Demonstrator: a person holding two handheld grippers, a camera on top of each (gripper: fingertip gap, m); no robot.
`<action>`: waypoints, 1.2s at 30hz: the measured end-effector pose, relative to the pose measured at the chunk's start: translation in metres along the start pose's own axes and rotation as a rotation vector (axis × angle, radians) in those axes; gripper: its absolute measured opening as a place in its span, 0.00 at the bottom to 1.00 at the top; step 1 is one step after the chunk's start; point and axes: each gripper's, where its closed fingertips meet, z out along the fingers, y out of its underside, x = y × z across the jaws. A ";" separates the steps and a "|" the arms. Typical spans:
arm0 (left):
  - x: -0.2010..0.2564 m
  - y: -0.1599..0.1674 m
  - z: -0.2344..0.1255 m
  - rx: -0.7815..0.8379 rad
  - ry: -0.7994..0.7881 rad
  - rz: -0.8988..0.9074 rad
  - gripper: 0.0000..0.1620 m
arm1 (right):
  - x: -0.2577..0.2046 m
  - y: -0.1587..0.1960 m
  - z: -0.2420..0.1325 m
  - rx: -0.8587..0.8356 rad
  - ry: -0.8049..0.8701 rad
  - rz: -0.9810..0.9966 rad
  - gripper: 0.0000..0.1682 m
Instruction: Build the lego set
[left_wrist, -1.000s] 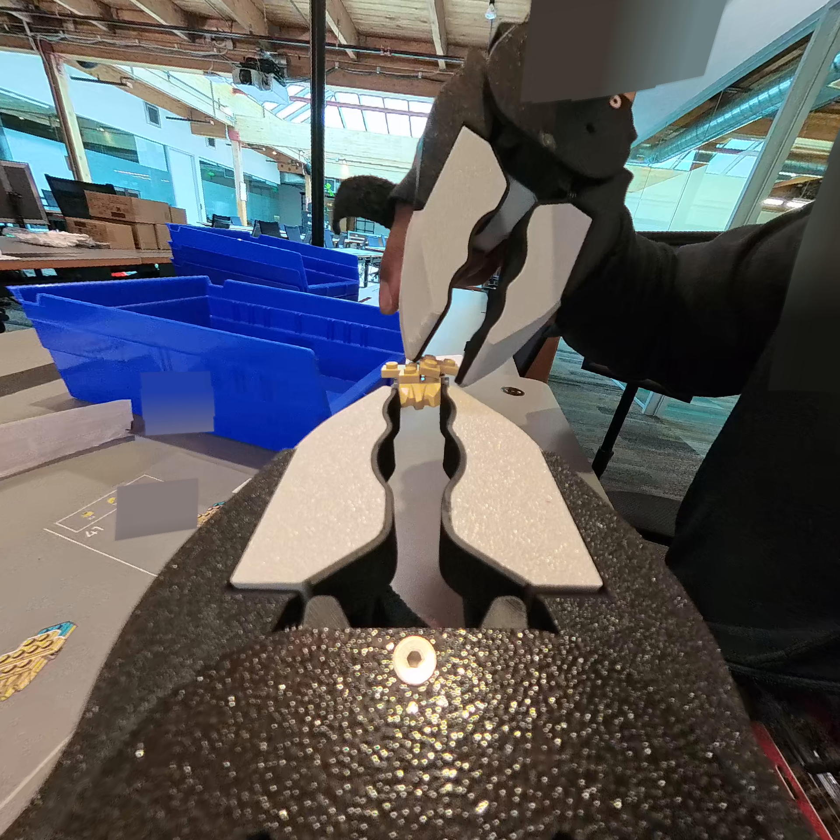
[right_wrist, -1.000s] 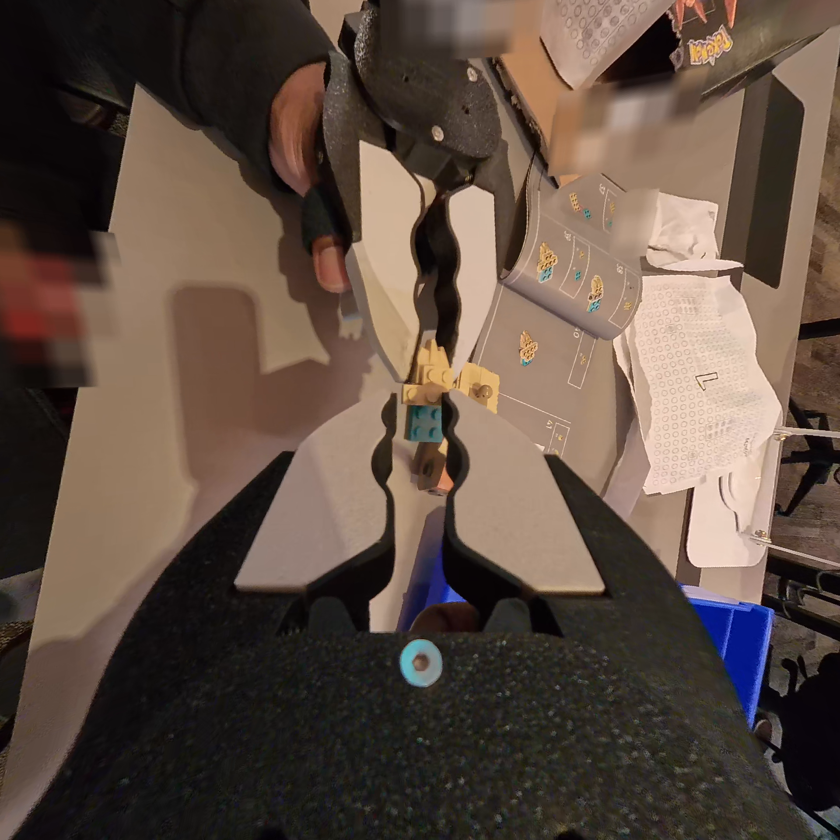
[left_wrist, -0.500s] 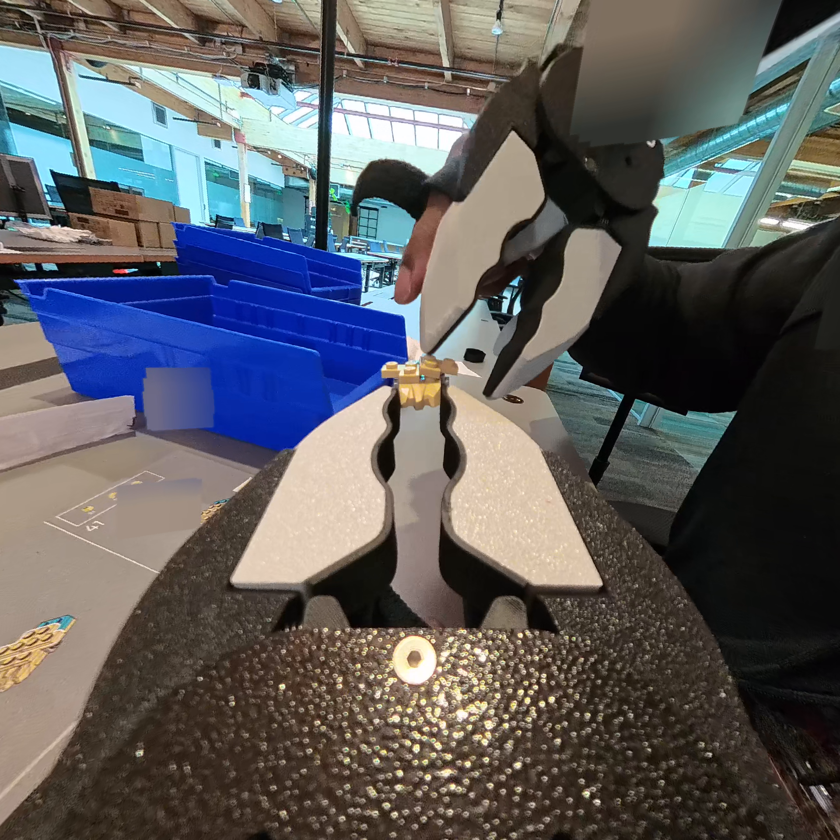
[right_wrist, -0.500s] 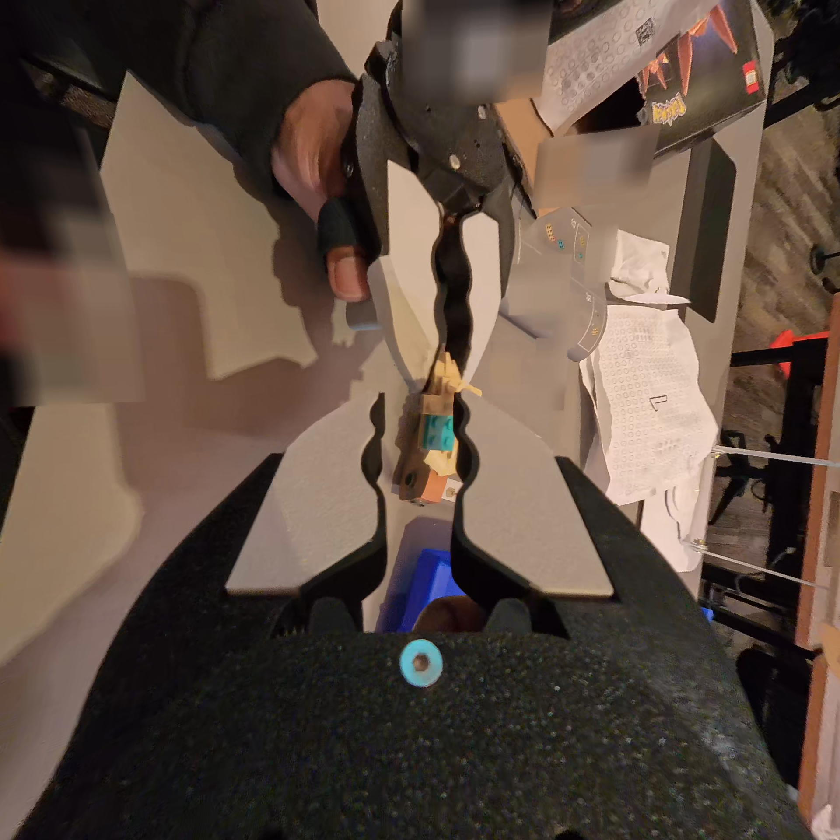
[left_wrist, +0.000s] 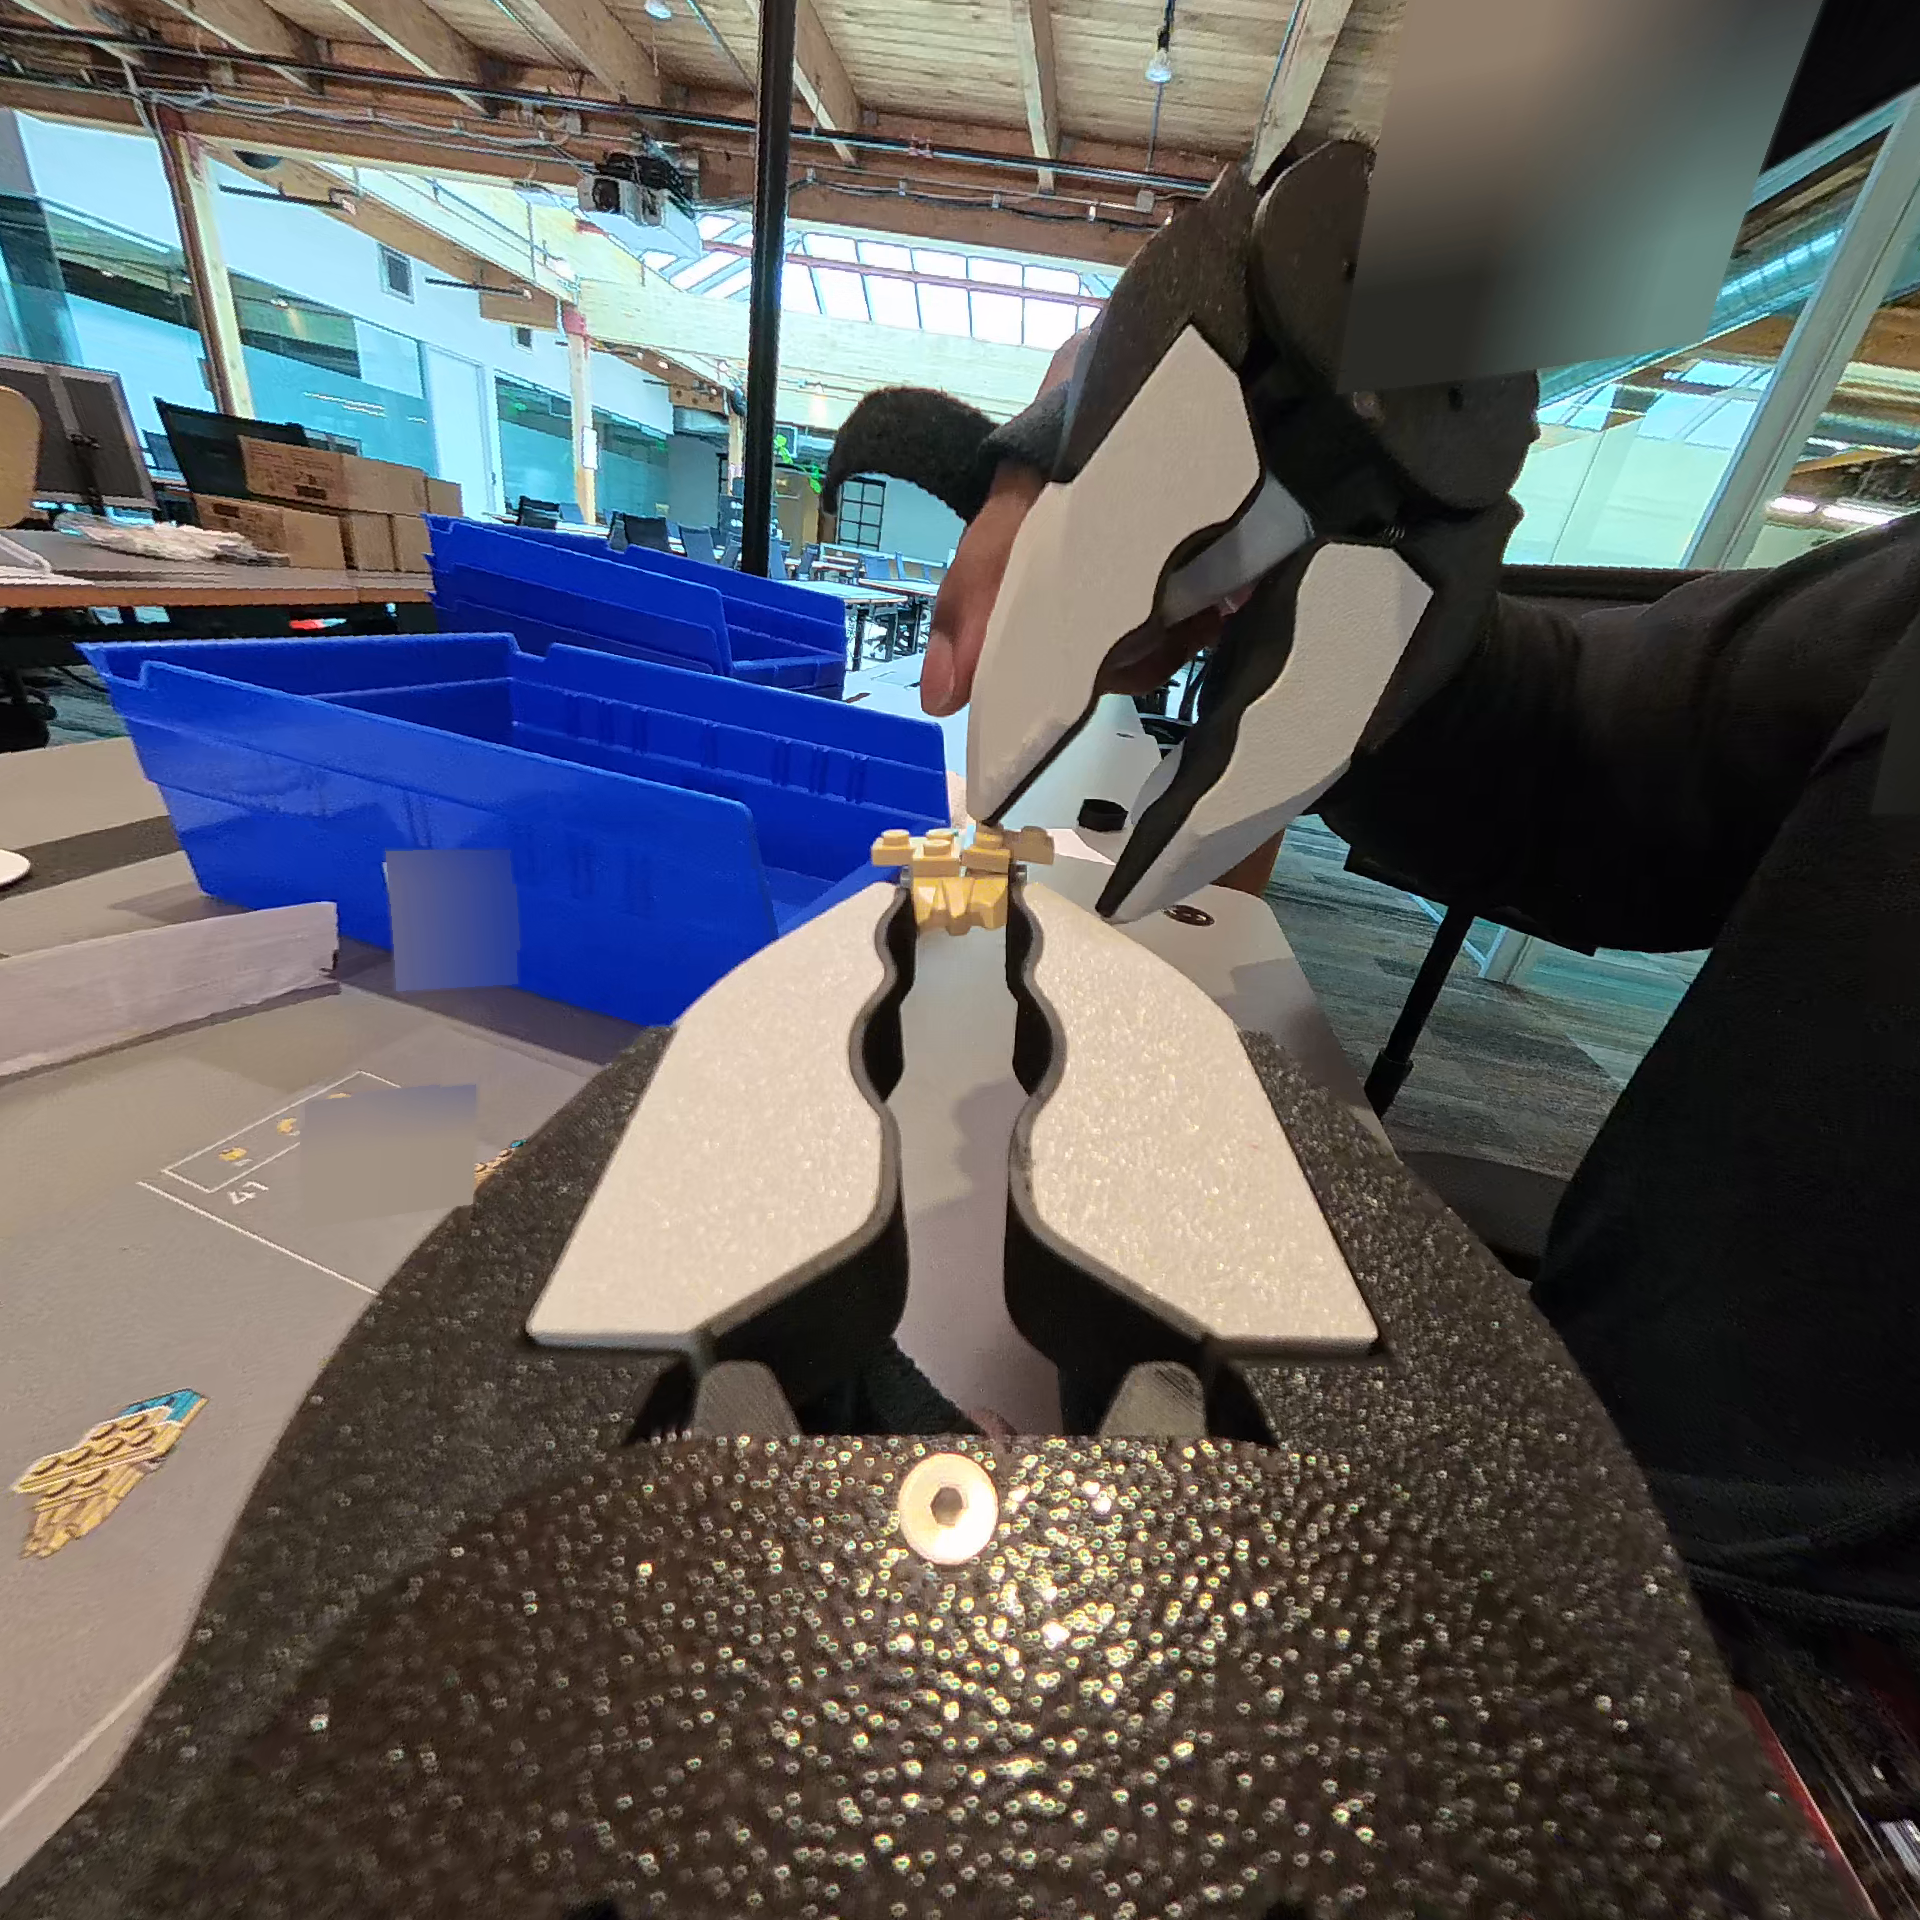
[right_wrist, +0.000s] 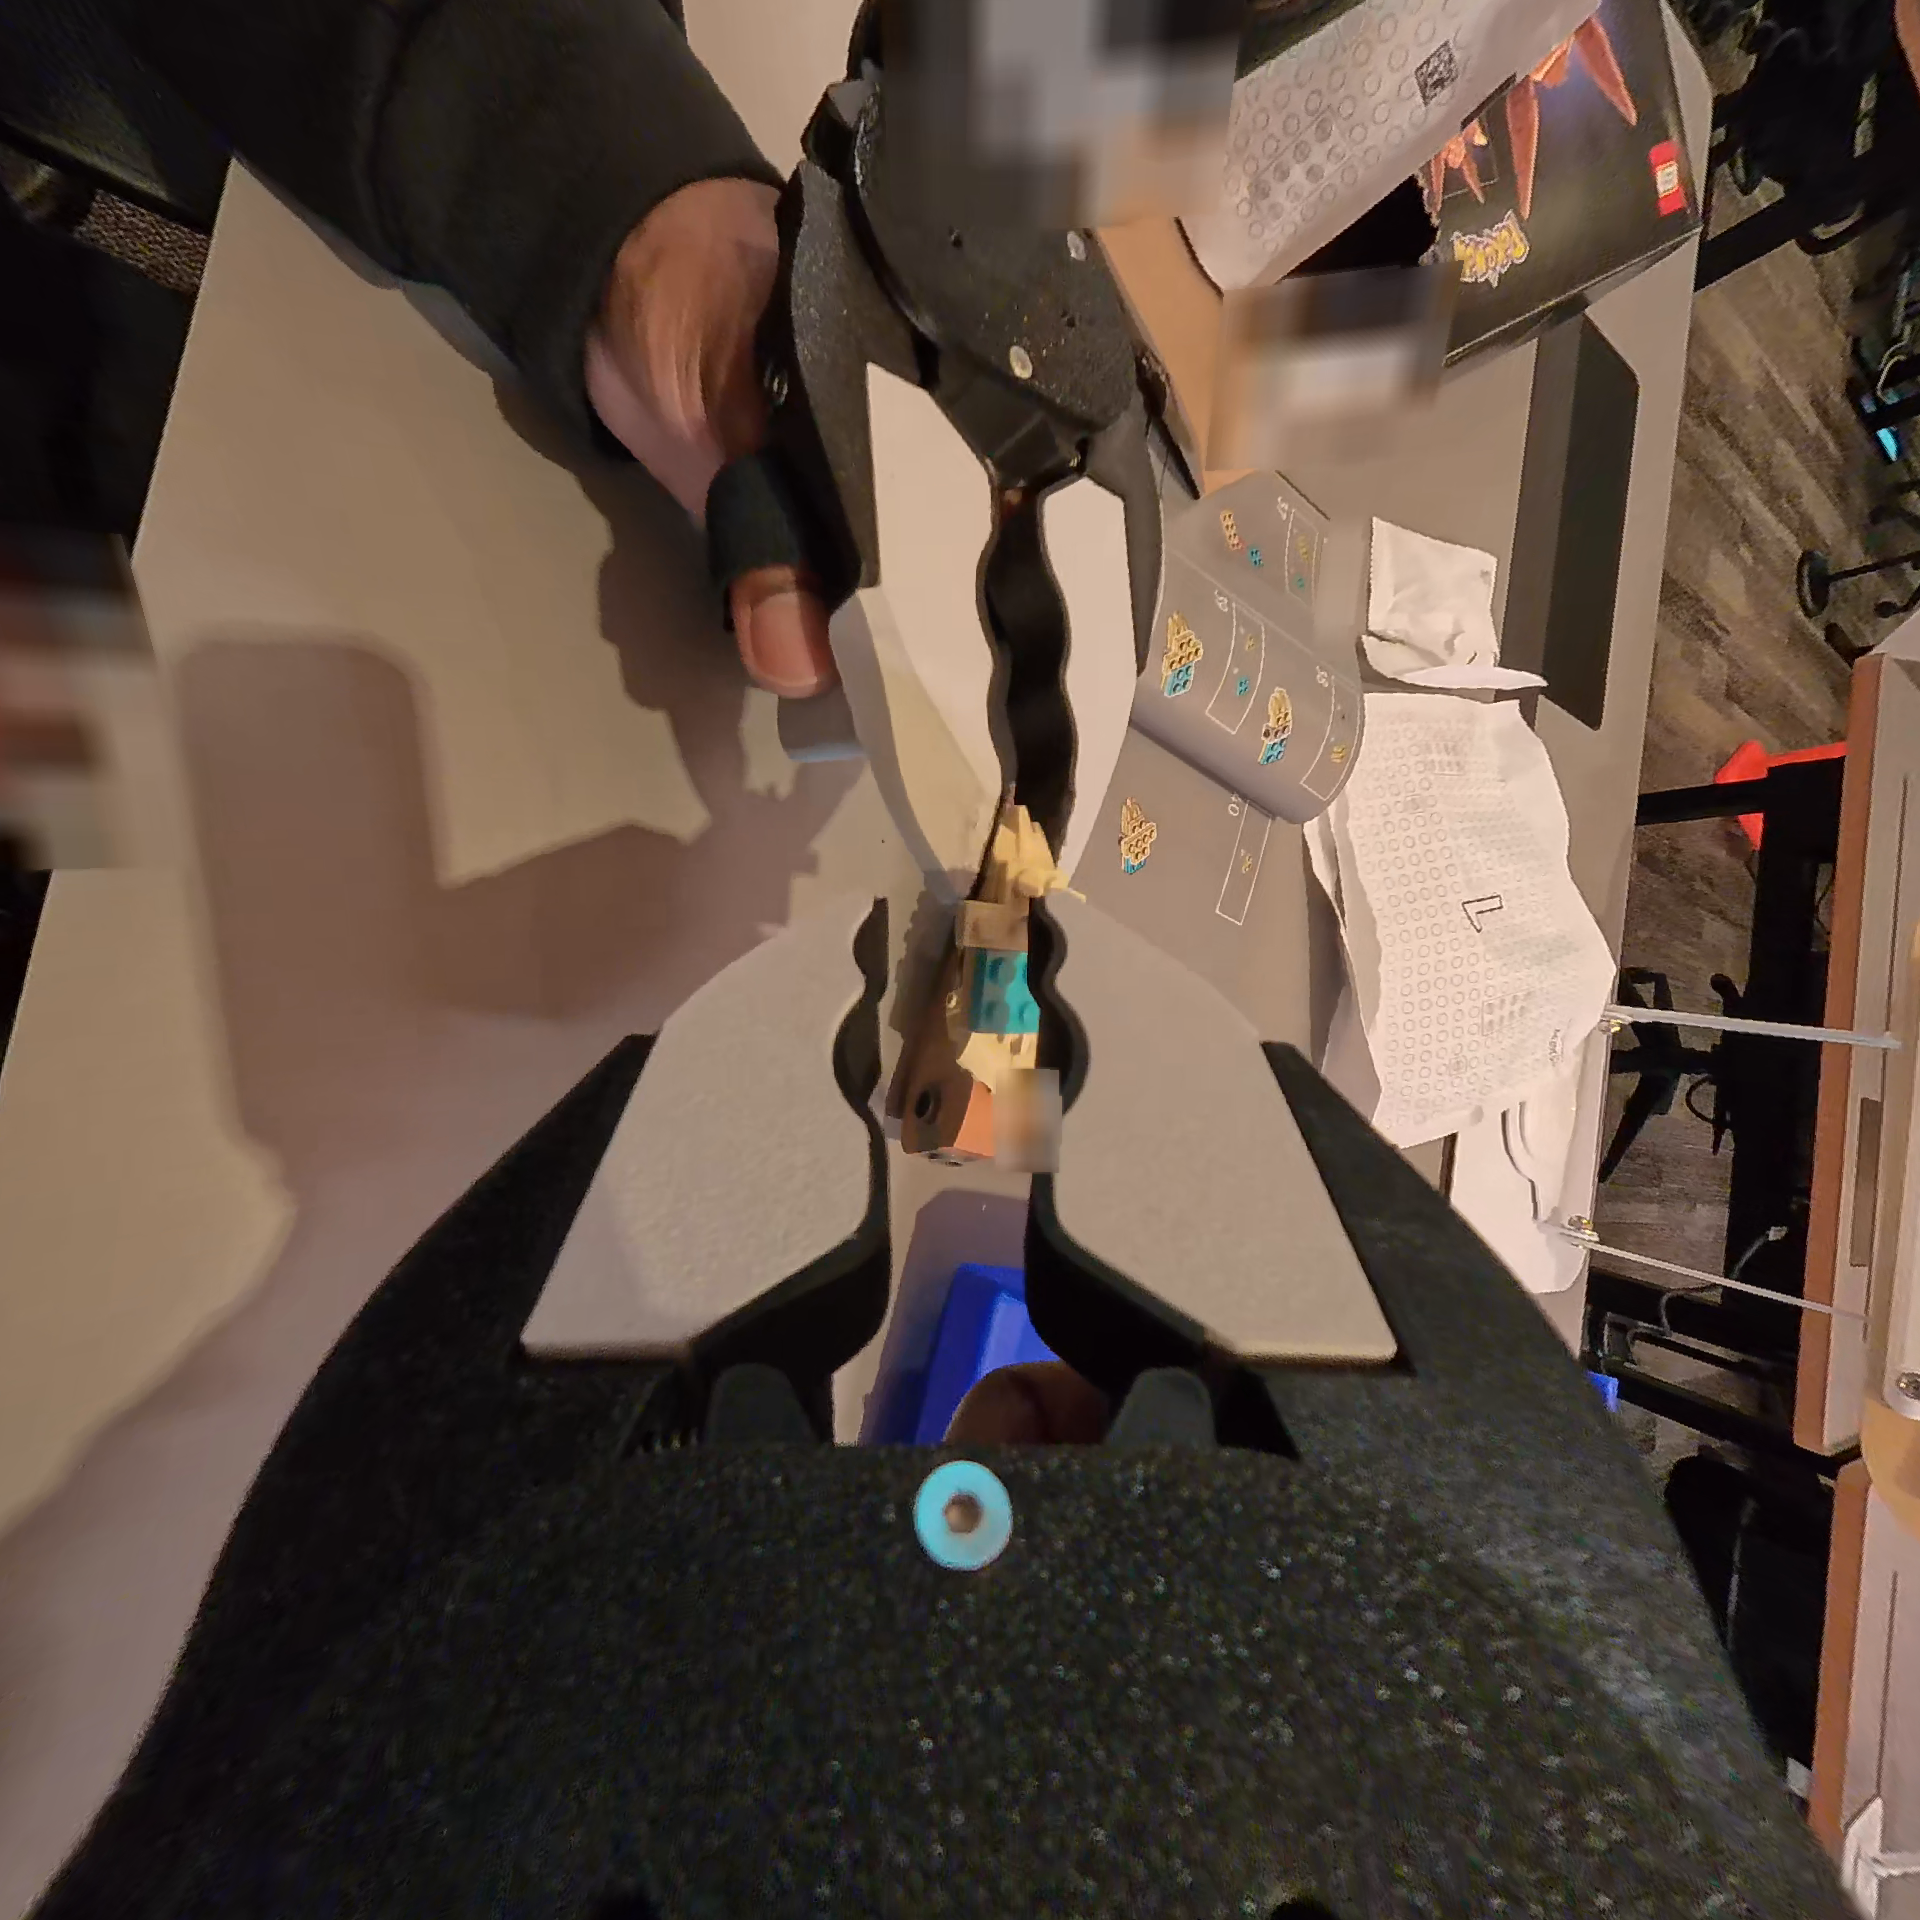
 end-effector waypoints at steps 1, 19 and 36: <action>0.000 -0.001 0.000 0.004 -0.001 0.001 0.10 | 0.000 0.000 0.000 0.001 0.001 0.003 0.15; 0.003 -0.009 -0.004 0.079 0.038 -0.057 0.10 | 0.008 -0.007 0.001 0.035 0.077 0.005 0.08; 0.006 -0.019 -0.008 0.174 0.131 -0.184 0.10 | 0.010 -0.017 0.000 0.077 0.239 -0.131 0.14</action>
